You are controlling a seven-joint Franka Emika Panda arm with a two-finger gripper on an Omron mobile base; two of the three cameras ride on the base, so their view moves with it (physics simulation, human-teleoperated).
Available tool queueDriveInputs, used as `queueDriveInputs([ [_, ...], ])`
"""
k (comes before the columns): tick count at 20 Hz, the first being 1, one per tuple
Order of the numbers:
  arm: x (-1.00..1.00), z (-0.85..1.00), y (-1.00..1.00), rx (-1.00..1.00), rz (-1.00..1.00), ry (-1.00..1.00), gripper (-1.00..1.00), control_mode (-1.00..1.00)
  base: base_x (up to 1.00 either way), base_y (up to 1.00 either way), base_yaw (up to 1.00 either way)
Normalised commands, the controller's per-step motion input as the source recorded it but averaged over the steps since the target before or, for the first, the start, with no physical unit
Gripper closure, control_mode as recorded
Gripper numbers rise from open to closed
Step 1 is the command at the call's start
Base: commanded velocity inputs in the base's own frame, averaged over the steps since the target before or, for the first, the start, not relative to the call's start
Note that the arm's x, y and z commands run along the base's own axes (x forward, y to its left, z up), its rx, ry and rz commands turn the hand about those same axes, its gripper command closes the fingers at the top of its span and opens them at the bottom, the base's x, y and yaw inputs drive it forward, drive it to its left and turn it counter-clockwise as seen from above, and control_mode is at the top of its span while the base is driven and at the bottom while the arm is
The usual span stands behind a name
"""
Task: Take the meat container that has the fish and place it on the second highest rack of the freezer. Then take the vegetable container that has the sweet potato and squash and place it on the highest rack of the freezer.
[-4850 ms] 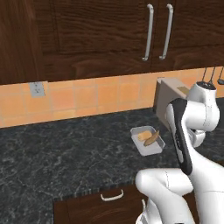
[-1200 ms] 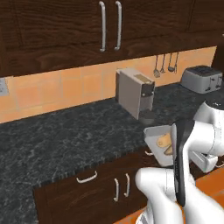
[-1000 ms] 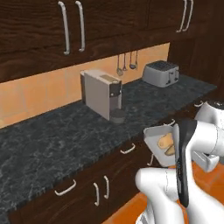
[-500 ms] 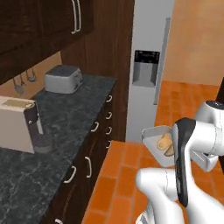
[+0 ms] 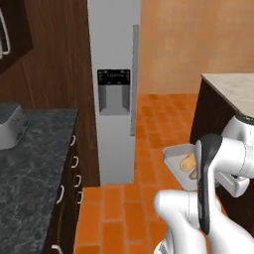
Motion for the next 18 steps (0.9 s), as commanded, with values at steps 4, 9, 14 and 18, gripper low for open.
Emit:
queueDriveInputs([
  [4,0.00,0.00,0.00,0.00,0.00,0.00,1.00,1.00,1.00,-0.44,-0.30],
  [9,0.00,0.00,0.00,0.00,0.00,0.00,1.00,1.00,1.00,-0.69,-0.17],
  [14,0.00,0.00,0.00,0.00,0.00,0.00,1.00,1.00,1.00,-0.68,-0.01],
  [18,0.00,0.00,0.00,0.00,0.00,0.00,1.00,1.00,1.00,-0.50,0.00],
])
